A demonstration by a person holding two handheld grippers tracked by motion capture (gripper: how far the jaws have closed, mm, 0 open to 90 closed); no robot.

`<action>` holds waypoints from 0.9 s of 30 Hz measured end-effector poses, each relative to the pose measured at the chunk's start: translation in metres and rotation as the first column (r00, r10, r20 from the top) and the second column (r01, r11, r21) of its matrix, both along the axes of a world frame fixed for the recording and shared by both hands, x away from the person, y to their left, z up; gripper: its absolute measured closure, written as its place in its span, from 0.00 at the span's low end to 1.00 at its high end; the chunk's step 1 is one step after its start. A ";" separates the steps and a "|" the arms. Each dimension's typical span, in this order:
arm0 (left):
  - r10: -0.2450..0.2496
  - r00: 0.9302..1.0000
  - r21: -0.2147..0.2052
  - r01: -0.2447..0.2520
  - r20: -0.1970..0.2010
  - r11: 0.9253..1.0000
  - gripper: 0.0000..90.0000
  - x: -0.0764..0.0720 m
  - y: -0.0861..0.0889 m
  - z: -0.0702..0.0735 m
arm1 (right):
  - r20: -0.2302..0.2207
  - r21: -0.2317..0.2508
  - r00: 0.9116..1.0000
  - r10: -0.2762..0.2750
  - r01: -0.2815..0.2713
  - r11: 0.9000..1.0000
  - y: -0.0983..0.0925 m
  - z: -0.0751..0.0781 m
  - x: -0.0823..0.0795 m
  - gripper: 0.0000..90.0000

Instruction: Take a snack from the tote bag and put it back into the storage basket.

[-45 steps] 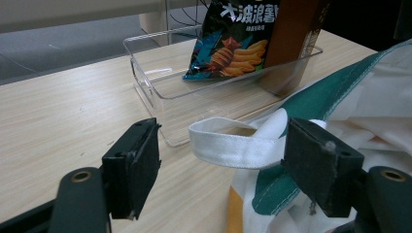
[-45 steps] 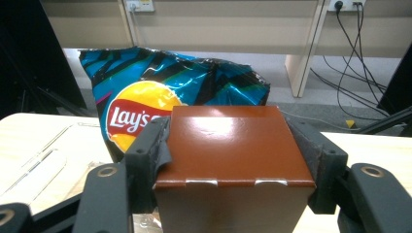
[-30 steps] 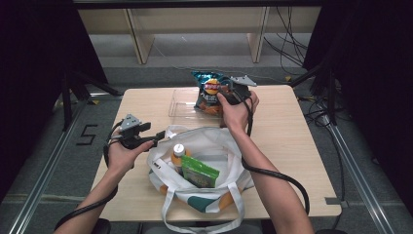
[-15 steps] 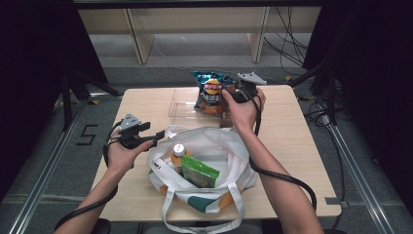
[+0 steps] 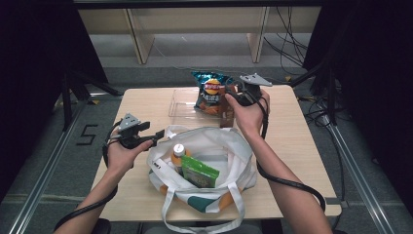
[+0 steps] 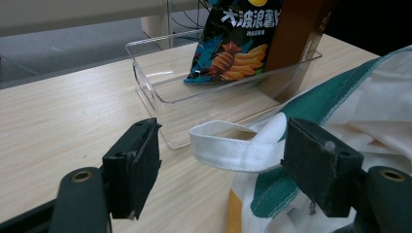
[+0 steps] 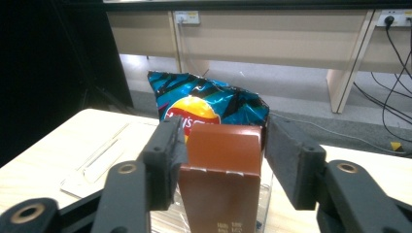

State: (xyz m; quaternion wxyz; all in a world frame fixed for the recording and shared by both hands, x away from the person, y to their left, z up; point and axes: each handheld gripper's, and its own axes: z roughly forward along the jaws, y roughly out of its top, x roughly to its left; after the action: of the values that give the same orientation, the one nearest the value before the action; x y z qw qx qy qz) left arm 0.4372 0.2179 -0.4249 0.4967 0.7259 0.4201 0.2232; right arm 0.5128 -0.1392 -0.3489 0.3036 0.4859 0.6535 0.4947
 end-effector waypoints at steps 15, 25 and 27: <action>0.002 1.000 -0.001 -0.002 -0.005 1.000 0.32 0.000 0.000 -0.002 | -0.004 -0.010 0.994 0.106 -0.106 0.994 -0.009 0.002 -0.023 0.70; 0.003 1.000 -0.004 -0.003 -0.008 1.000 0.32 0.000 0.001 -0.003 | -0.027 0.014 0.980 0.197 -0.197 0.980 -0.020 0.003 -0.043 0.75; 0.004 1.000 -0.005 -0.004 -0.008 1.000 0.32 0.000 0.000 -0.003 | -0.027 0.003 0.976 0.215 -0.215 0.977 -0.021 0.003 -0.045 0.75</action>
State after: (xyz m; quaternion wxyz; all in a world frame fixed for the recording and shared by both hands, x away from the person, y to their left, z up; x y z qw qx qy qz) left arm 0.4372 0.2182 -0.4283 0.4962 0.7249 0.4241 0.2202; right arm 0.4673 -0.1606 -0.3464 0.2391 0.4191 0.7063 0.5180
